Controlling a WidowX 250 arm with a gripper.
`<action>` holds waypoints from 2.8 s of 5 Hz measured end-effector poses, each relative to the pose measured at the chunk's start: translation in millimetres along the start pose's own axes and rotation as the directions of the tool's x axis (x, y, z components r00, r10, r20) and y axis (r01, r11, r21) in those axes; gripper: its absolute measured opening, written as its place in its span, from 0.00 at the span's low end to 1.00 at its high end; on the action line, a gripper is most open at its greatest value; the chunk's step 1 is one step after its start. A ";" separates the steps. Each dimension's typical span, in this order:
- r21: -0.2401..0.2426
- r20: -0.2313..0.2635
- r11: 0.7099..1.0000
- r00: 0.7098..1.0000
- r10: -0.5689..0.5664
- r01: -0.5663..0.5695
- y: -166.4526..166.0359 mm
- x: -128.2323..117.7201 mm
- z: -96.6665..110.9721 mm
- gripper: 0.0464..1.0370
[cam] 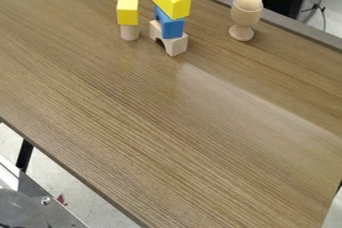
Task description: Pick up the cup with the ball in it.
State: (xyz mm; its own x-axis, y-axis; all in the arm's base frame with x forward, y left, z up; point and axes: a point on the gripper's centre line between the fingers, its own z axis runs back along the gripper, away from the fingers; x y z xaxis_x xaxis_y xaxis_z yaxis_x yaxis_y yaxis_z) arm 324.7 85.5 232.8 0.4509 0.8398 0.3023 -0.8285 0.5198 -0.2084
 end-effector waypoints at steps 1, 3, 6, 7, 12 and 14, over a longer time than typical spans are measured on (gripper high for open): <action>0.022 -0.019 1.000 1.000 -0.003 0.003 1.1 -1.8 -9.4 0.96; -0.041 0.039 0.880 0.881 -0.472 0.473 -53.3 22.3 -30.6 0.96; -0.218 0.181 0.453 0.492 -0.852 0.864 -104.9 17.2 -50.9 0.96; -0.226 0.200 0.389 0.433 -0.879 0.893 -113.3 13.9 -67.6 0.96; -0.318 0.130 0.380 0.437 -0.890 0.869 -136.6 -21.2 -141.9 0.96; -0.341 0.106 0.377 0.434 -0.895 0.861 -139.0 -30.5 -148.2 0.96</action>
State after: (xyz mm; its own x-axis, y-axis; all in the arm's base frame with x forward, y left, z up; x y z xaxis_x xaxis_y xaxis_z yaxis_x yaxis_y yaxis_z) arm 475.3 10.8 114.7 0.9019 -0.1171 0.4158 0.1889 0.9726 -0.1357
